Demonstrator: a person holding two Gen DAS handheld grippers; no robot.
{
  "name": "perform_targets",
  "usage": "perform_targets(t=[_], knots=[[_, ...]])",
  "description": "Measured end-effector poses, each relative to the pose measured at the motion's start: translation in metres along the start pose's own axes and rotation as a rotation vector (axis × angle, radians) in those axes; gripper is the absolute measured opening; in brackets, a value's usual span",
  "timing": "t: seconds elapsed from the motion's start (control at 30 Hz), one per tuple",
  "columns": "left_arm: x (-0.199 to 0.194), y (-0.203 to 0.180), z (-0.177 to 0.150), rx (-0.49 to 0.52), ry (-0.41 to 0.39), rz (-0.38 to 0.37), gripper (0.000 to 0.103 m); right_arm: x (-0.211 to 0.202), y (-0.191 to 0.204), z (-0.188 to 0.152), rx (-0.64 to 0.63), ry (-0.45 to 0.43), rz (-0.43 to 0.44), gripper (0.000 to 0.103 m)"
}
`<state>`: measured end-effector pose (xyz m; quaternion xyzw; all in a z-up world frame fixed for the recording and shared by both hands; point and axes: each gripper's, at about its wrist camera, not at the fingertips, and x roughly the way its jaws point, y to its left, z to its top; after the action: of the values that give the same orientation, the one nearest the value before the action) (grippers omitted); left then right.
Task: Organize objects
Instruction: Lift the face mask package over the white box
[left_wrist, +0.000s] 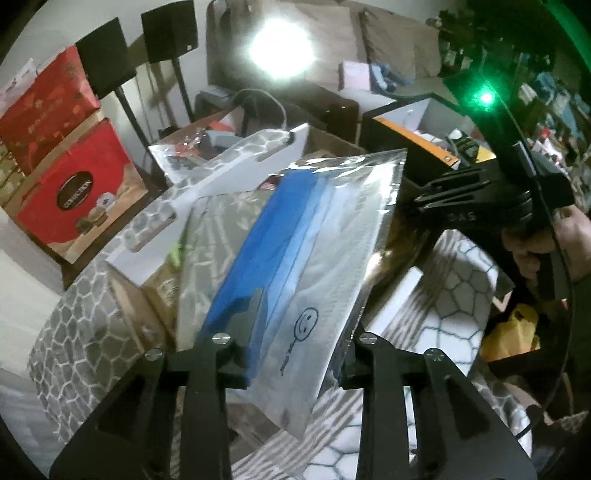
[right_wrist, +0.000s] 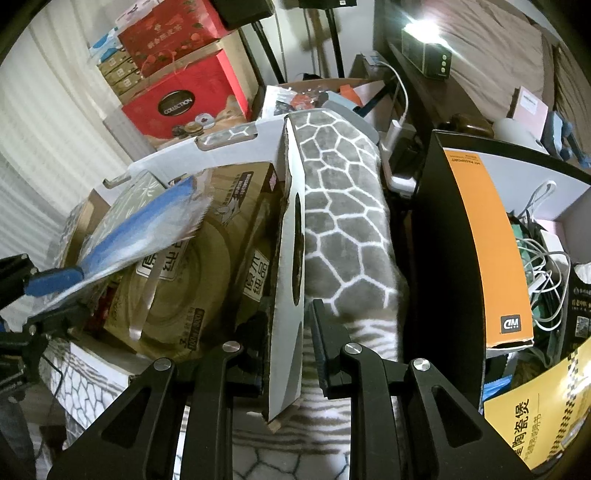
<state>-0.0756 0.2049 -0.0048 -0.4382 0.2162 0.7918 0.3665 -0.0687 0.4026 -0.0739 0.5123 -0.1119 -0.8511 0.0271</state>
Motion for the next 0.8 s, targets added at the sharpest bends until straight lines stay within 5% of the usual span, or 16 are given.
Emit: perform_targets(t=[0.23, 0.47, 0.8], knots=[[-0.005, 0.009, -0.015, 0.049, 0.009, 0.108, 0.043, -0.001, 0.000, 0.000, -0.004, -0.002, -0.004, 0.021], [-0.006, 0.018, -0.025, 0.012, 0.012, 0.109, 0.053, 0.000, 0.000, 0.000, -0.001, -0.001, -0.002, 0.021], [0.003, 0.031, -0.007, -0.007, 0.008, 0.254, 0.046, -0.002, -0.001, 0.000, -0.002, -0.001, -0.003, 0.021]])
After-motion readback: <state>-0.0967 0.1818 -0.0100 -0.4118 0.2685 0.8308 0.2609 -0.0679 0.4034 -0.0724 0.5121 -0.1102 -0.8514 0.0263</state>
